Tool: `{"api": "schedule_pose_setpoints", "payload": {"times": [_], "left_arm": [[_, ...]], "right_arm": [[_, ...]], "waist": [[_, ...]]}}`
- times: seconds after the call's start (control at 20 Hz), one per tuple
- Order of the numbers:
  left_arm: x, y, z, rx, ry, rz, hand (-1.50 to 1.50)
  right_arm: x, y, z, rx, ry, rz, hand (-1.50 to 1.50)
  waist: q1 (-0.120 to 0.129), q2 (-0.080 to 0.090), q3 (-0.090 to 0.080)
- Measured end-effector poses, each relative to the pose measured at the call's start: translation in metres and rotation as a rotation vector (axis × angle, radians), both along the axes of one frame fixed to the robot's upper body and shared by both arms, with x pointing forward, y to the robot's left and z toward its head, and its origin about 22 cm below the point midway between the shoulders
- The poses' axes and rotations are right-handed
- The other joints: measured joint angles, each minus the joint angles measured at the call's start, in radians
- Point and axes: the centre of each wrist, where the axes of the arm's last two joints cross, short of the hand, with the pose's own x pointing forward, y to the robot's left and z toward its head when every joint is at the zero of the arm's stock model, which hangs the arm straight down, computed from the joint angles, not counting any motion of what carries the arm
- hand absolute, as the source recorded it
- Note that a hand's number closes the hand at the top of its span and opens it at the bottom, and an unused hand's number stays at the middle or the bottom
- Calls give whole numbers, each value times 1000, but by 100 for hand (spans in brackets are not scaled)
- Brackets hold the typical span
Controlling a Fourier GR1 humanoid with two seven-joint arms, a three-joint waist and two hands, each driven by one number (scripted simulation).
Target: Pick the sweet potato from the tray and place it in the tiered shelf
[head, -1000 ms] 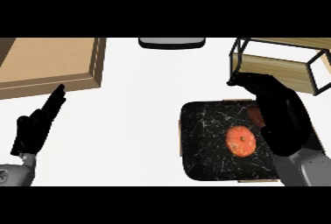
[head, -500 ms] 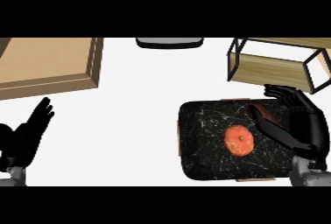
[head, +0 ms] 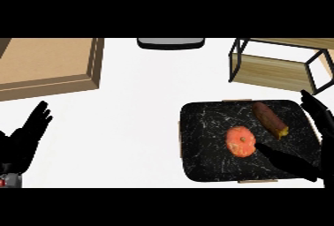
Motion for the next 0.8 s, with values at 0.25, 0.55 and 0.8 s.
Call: {"api": "schedule_pose_setpoints", "payload": {"times": [0.25,0.55,0.8], "left_arm": [[-1,-3,0,-5,0,-2,0],[2,-2,-3,-5,-1,-12,0],[7,-4,-2,-7,-4,-22,0]], "right_arm": [[-12,-10,26,-208,207,-1,-150],[-11,-9,49,-471,470,91,-150],[7,-1,59,-609,585,114,-150]], "waist": [[4,1,-1],[17,6,0],[22,7,1]]}}
